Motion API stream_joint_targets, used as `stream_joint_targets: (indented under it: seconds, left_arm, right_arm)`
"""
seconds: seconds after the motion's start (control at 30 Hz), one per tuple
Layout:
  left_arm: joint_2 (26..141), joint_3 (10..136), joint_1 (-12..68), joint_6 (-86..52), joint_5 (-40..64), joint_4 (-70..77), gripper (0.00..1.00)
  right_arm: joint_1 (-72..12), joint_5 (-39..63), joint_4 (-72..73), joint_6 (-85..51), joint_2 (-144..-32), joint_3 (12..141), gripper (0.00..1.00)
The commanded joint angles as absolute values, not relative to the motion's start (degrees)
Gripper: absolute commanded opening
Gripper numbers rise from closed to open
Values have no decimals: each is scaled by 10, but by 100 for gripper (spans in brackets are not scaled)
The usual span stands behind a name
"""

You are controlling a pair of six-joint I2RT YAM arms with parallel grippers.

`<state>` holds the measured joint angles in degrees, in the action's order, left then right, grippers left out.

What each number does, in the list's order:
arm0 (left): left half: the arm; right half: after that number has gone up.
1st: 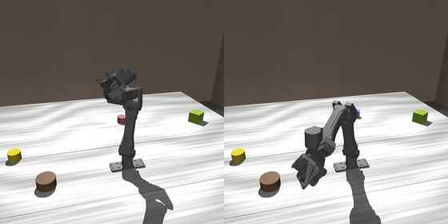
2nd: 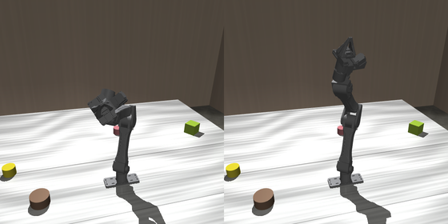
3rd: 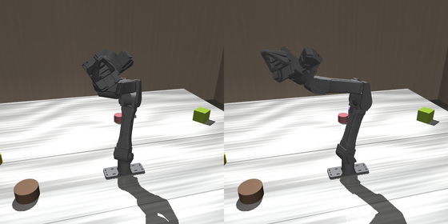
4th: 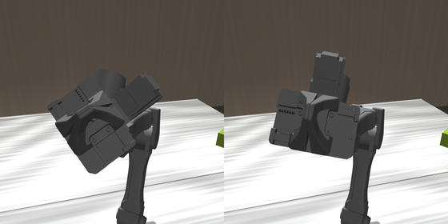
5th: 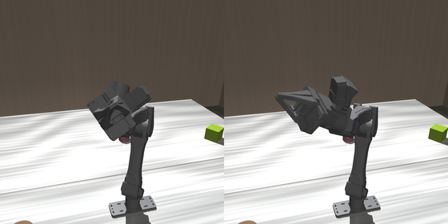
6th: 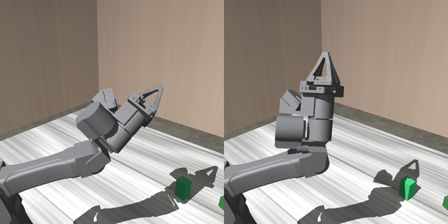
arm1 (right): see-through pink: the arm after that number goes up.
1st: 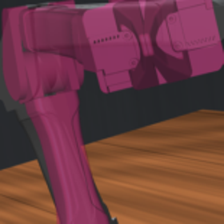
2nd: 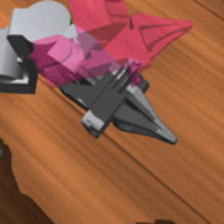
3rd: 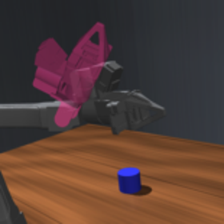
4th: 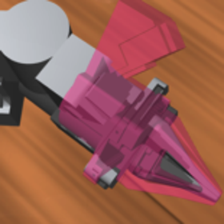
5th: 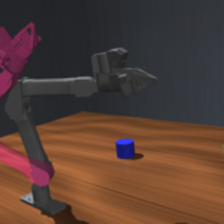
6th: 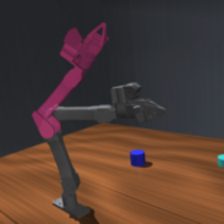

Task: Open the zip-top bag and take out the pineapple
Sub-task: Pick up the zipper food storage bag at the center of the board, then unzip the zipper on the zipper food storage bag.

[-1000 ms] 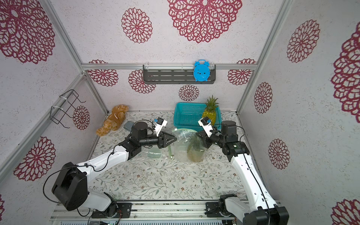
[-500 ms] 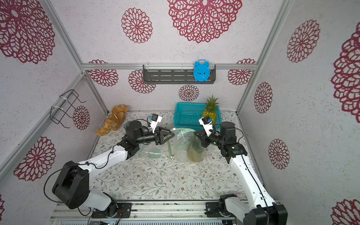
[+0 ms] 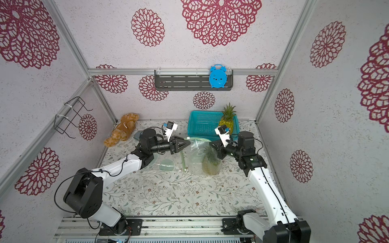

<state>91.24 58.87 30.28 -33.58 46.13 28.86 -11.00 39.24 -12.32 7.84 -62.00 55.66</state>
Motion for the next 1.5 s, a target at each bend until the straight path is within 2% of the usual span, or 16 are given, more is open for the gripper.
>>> stream_joint_targets:
  seconds: [0.0, 0.1, 0.17, 0.23, 0.43, 0.87, 1.17, 1.47]
  left_arm:
    - [918, 602, 304, -335, 472, 303, 16]
    - [910, 603, 305, -324, 469, 285, 5]
    - [904, 609, 305, -310, 467, 258, 0]
    - [897, 614, 306, -295, 465, 232, 0]
    - [884, 629, 308, -261, 456, 175, 0]
    - [870, 661, 312, -207, 437, 78, 0]
    - [873, 677, 312, -193, 434, 56, 0]
    - [877, 685, 312, -192, 436, 54, 0]
  right_arm:
    - [-119, 419, -94, 70, -608, 581, 0]
    - [-120, 418, -95, 73, -610, 593, 9]
    - [-123, 420, -97, 75, -614, 607, 20]
    - [-129, 422, -108, 84, -622, 627, 34]
    - [-165, 441, -152, 127, -676, 698, 46]
    - [-211, 500, -385, 264, -855, 917, 48]
    - [-220, 523, -460, 301, -918, 983, 45]
    - [-225, 538, -474, 315, -943, 1001, 43]
